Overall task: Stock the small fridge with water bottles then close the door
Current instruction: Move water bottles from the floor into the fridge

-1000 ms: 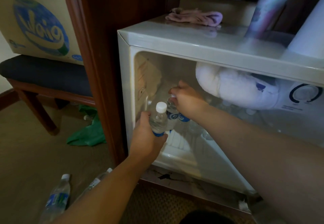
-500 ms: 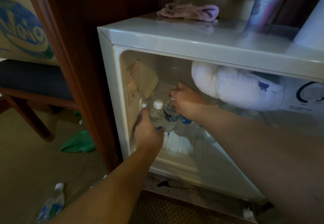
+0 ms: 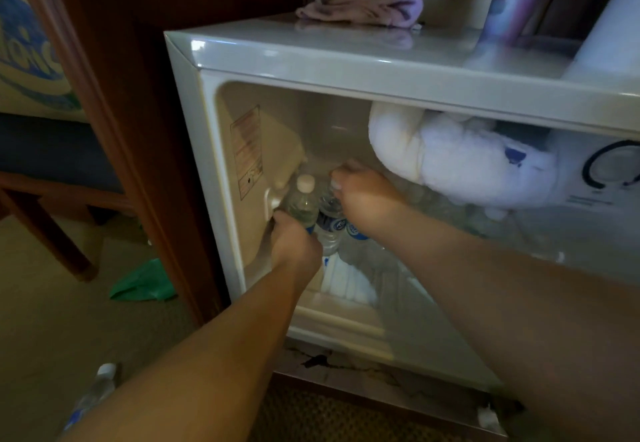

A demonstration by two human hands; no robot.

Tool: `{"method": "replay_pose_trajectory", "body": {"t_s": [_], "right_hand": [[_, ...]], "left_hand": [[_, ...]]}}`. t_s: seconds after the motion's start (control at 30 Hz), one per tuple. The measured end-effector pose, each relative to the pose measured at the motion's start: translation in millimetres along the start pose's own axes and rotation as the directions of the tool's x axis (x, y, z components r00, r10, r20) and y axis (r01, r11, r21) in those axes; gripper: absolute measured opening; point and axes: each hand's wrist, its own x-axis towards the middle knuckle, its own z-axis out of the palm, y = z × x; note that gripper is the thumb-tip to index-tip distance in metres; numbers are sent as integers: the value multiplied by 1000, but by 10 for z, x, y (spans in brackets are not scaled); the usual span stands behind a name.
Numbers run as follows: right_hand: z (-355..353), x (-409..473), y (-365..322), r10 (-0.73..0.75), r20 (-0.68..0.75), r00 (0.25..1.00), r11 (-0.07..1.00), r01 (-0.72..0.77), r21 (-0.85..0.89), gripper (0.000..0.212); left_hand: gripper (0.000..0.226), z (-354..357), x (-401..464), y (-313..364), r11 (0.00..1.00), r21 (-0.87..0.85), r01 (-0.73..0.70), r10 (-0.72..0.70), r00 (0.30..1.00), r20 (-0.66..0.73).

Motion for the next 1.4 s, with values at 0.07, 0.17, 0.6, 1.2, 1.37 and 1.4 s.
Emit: {"method": "replay_pose_trajectory", "body": {"t_s": [0.07, 0.17, 0.6, 1.2, 1.37, 1.4], "right_hand": [[4, -85, -60, -5, 28, 1000, 996, 7, -94, 53], [2, -138, -130, 23, 54, 998, 990, -15, -140, 65], [62, -86, -132, 17, 36, 999, 992, -13, -123, 63], [42, 205, 88, 74, 50, 996, 968, -84, 236, 23], [-22, 179, 159, 81, 88, 993, 966, -100, 240, 43], [-52, 163, 178, 70, 95, 993, 971, -90, 223, 52]], "left_hand": [[54, 9, 9, -21, 1000, 7, -6, 6, 1000, -3], [62, 22, 24, -66, 999, -37, 0, 0, 1000, -3], [54, 23, 134, -89, 980, 197, -9, 2, 999, 33], [35, 169, 77, -292, 865, 484, -131, 7, 968, 251], [47, 75, -127, -297, 999, 47, -11, 4, 990, 141], [52, 70, -164, -298, 996, 64, -66, 55, 986, 158]]}}
